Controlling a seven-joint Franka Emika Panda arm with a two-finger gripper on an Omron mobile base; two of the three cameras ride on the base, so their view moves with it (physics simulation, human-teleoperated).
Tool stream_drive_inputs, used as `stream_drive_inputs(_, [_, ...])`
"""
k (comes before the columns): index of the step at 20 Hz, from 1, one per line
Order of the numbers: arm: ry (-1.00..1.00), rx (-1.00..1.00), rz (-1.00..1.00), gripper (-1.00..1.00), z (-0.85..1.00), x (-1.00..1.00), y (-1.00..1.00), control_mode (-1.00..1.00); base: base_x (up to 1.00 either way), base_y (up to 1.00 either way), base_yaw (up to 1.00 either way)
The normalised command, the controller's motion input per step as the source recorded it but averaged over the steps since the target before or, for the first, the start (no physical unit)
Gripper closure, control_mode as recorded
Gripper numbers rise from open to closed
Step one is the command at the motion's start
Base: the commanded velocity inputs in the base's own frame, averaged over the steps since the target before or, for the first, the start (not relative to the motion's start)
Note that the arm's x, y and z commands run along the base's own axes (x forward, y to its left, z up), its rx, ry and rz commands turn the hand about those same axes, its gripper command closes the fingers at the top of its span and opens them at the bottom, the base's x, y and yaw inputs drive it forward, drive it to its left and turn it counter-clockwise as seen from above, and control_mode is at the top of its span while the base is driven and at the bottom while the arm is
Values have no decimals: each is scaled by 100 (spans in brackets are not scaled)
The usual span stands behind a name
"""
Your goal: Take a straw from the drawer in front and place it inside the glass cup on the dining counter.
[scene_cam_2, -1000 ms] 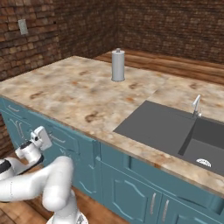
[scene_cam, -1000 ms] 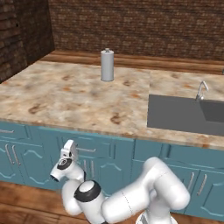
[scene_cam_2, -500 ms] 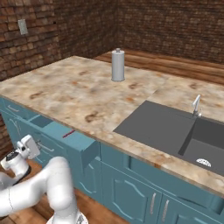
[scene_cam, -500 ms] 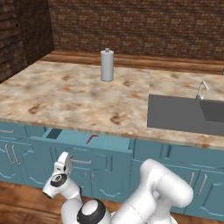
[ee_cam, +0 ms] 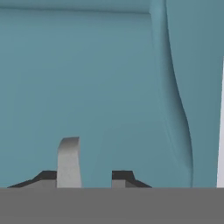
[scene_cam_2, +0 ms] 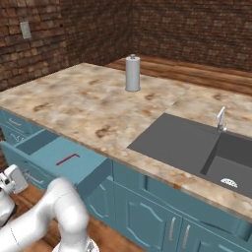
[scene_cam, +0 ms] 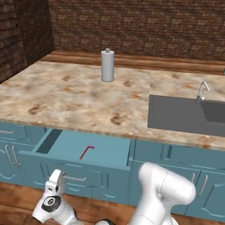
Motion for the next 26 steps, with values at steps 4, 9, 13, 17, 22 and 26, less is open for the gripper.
stream_drive_inputs(4, [-1,0,0,100,0,-68,43,-100,0,0,0])
stream_drive_inputs(9, [0,0,0,100,0,-60,38,-100,0,0,0])
stream_drive_inputs(13, [0,0,0,-100,0,-46,43,-100,0,0,0])
stream_drive_inputs(17, [15,3,-1,-100,0,-13,6,-100,0,0,0])
stream_drive_inputs(22, [43,9,0,-100,-1,-5,2,-100,0,0,0])
stream_drive_inputs(26, [43,13,0,-100,-2,-29,8,-100,0,0,0])
